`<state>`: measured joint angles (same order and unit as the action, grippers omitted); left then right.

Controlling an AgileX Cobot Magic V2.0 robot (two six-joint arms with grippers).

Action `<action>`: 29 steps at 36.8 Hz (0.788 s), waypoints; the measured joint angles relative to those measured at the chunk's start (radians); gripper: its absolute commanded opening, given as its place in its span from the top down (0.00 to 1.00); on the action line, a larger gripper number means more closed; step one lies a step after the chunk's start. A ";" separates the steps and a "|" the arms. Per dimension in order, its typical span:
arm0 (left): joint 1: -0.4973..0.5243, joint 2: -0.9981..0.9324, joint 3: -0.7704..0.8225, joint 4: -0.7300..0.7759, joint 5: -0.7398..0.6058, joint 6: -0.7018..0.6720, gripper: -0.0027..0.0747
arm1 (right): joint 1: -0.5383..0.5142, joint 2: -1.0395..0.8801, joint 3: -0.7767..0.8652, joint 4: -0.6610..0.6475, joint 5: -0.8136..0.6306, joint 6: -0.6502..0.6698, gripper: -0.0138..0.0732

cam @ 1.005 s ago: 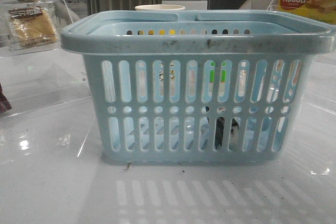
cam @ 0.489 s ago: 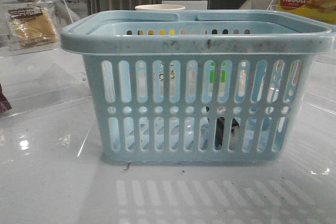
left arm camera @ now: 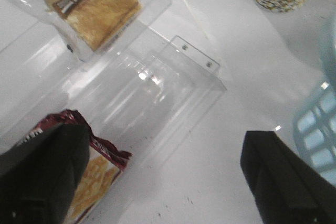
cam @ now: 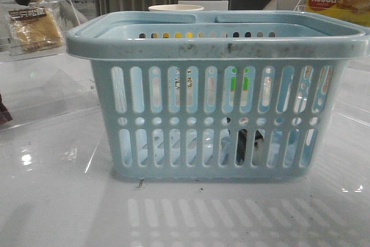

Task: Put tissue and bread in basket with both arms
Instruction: 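Reach the left gripper to the packaged bread bun and grasp it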

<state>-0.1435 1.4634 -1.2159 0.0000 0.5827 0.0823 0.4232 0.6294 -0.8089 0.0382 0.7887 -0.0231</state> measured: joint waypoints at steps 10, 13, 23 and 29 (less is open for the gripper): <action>0.149 0.284 -0.244 -0.091 -0.047 0.000 0.33 | 0.000 0.000 0.000 0.000 0.000 0.000 0.21; 0.154 0.344 -0.274 -0.091 -0.105 0.000 0.36 | 0.000 0.000 0.000 0.000 0.000 0.000 0.21; 0.154 0.477 -0.289 -0.099 -0.276 0.000 0.38 | 0.000 0.000 0.000 0.000 0.000 0.000 0.21; 0.154 0.486 -0.291 -0.099 -0.317 0.000 0.55 | 0.000 0.000 0.000 0.000 0.000 0.000 0.21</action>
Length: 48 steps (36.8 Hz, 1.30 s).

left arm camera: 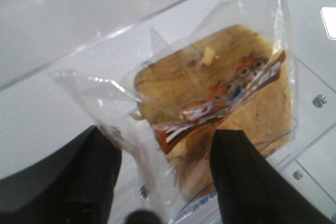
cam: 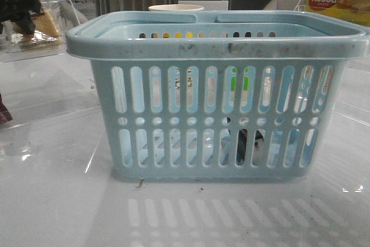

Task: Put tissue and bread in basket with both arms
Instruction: 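Reach the left gripper to the packaged bread bun and grasp it, then carry the bread over the basket with the left gripper and release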

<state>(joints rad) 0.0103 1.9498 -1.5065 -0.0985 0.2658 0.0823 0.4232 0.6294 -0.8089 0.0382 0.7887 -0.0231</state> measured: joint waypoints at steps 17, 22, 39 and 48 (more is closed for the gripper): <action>0.000 -0.030 -0.013 -0.002 0.096 0.000 0.85 | 0.000 0.000 0.000 0.000 0.000 0.000 0.21; 0.000 -0.132 -0.013 -0.002 0.173 0.000 0.85 | 0.000 0.000 0.000 0.000 0.000 0.000 0.21; -0.291 -0.482 -0.017 -0.027 0.429 0.012 0.85 | 0.000 0.000 0.000 0.000 0.000 0.000 0.21; -0.611 -0.432 -0.017 -0.031 0.463 0.025 0.85 | 0.000 0.000 0.000 0.000 0.000 0.000 0.21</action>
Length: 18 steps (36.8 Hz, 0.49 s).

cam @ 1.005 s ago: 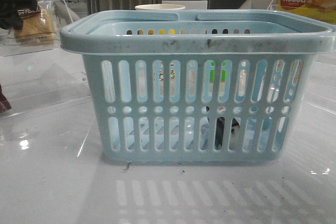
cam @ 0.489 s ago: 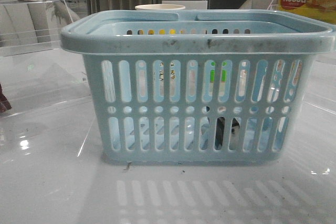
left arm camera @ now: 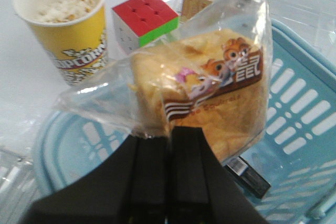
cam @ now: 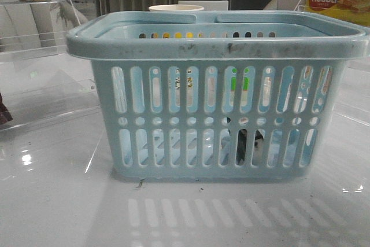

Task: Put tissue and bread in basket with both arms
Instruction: 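Carry the bread over the basket with the left gripper and release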

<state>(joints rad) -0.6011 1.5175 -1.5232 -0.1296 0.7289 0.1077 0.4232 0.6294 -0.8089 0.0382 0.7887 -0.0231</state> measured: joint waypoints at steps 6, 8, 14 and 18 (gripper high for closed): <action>-0.067 0.095 0.000 0.000 0.000 0.000 0.85 | 0.000 0.000 0.000 0.000 0.000 0.000 0.21; -0.069 0.124 0.000 0.000 0.000 0.000 0.85 | 0.000 0.000 0.000 0.000 0.000 0.000 0.21; -0.069 0.188 0.000 0.014 -0.002 0.000 0.68 | 0.000 0.000 0.000 0.000 0.000 0.000 0.21; -0.069 0.200 0.000 0.014 -0.005 0.000 0.48 | 0.000 0.000 0.000 0.000 0.000 0.000 0.21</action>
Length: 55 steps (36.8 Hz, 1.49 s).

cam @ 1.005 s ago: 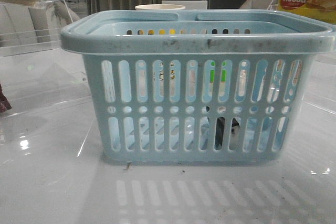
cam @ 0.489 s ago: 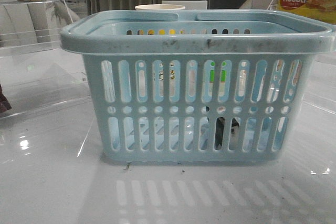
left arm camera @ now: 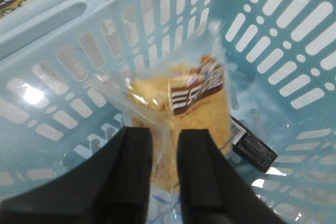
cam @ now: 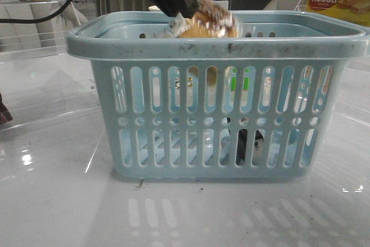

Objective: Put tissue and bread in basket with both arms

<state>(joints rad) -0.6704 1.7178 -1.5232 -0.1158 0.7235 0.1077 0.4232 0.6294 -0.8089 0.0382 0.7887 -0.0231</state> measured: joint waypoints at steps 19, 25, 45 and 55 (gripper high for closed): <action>0.000 -0.244 0.010 0.072 0.105 0.000 0.47 | 0.000 0.000 0.000 0.000 0.000 0.000 0.21; 0.000 -0.506 0.155 0.080 0.098 0.000 0.47 | 0.000 0.000 0.000 0.000 0.000 0.000 0.21; 0.000 -1.220 0.781 0.082 0.099 0.000 0.47 | 0.000 0.000 0.000 0.000 0.000 0.000 0.21; 0.000 -1.266 0.883 0.082 0.099 0.000 0.47 | 0.000 0.000 0.000 0.000 0.000 0.000 0.21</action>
<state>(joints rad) -0.6704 0.4517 -0.6401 -0.0339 0.8220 0.1077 0.4232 0.6294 -0.8089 0.0382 0.7887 -0.0231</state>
